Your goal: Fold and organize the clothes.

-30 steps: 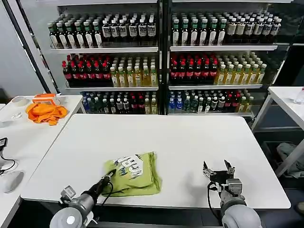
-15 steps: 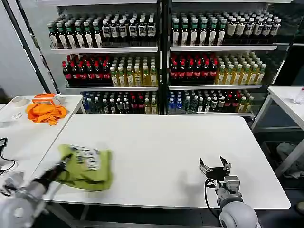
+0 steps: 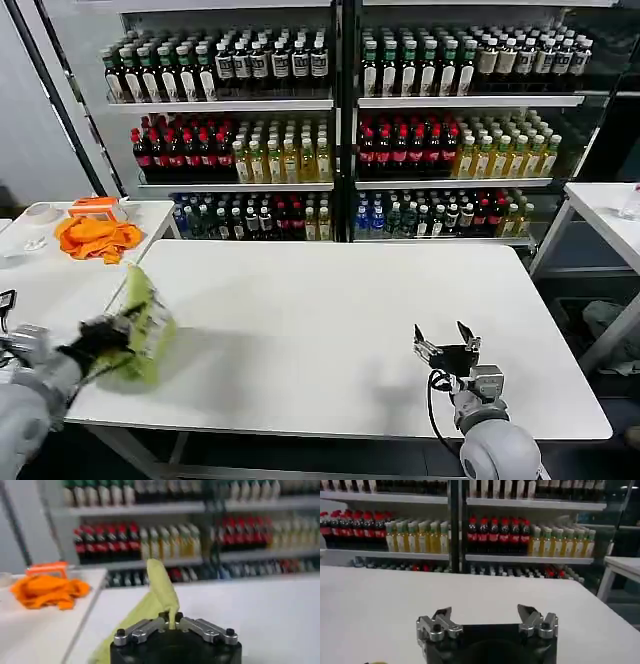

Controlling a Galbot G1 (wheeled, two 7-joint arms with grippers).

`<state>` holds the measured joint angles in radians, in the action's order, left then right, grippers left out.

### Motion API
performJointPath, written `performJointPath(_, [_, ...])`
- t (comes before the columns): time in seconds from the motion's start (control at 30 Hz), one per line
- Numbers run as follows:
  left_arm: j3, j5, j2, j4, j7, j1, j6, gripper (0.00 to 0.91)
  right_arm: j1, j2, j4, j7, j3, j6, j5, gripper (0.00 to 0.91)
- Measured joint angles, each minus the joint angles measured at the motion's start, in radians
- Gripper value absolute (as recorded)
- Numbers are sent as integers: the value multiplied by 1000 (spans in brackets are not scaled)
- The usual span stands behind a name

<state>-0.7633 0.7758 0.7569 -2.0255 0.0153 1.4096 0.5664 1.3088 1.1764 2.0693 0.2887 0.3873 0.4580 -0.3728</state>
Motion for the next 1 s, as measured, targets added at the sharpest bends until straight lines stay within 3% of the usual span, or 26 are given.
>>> performJointPath(0.27, [291,-196,8,4,0,-97,4,20,9,6,9,1,4,1,5,907])
performJointPath(0.7, [616,-289,92,79,-33,-347,10,20,27,15,24,4,15,9,21,907])
performJointPath(0.77, [657,-294,118,105,-42,-382,10,151,27,15,25,4,15,10,22,907])
performJointPath(0.8, [675,-296,132,119,-47,-399,10,282,28,16,25,4,15,10,23,907])
performJointPath(0.83, [693,-298,146,134,-52,-417,10,907,29,16,26,3,15,10,23,907])
performJointPath(1.0, [779,-302,233,211,-82,-503,9,907,33,15,26,0,12,11,27,907])
